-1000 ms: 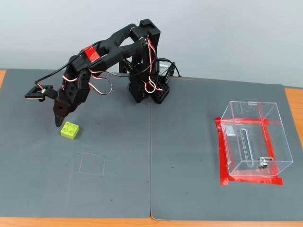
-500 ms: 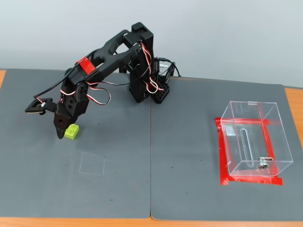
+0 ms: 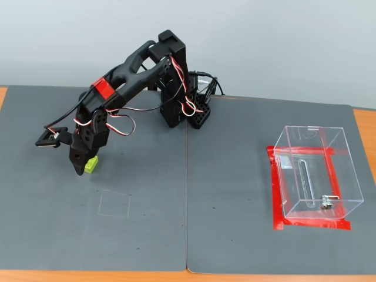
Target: Pick the green lego block and place it into the transparent box
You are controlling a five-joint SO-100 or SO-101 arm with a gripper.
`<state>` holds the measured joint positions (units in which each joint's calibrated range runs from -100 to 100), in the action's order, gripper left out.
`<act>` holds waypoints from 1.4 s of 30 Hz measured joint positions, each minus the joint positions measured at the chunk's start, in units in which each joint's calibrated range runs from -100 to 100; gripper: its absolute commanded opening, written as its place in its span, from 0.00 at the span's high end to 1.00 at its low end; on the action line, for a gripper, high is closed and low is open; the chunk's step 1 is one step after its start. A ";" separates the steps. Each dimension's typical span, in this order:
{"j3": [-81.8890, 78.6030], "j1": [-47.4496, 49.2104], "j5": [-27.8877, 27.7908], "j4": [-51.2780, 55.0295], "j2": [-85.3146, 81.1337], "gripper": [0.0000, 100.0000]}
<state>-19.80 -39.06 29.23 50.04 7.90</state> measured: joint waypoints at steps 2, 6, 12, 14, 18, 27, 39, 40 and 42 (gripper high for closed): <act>0.00 0.00 0.00 0.00 1.27 0.69; 0.00 0.00 0.00 0.00 3.65 0.69; 0.72 0.00 0.00 0.00 5.44 0.70; 0.81 0.00 0.00 0.00 5.69 0.71; 0.81 0.00 0.00 0.17 5.78 0.80; 0.45 -0.81 0.15 0.52 5.78 0.84; 1.26 -0.59 -3.81 0.09 4.59 0.84; 1.26 -0.59 -4.20 0.09 4.16 0.84; 1.26 -0.44 -4.79 0.09 3.06 0.84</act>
<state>-18.55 -39.50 24.44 50.13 10.96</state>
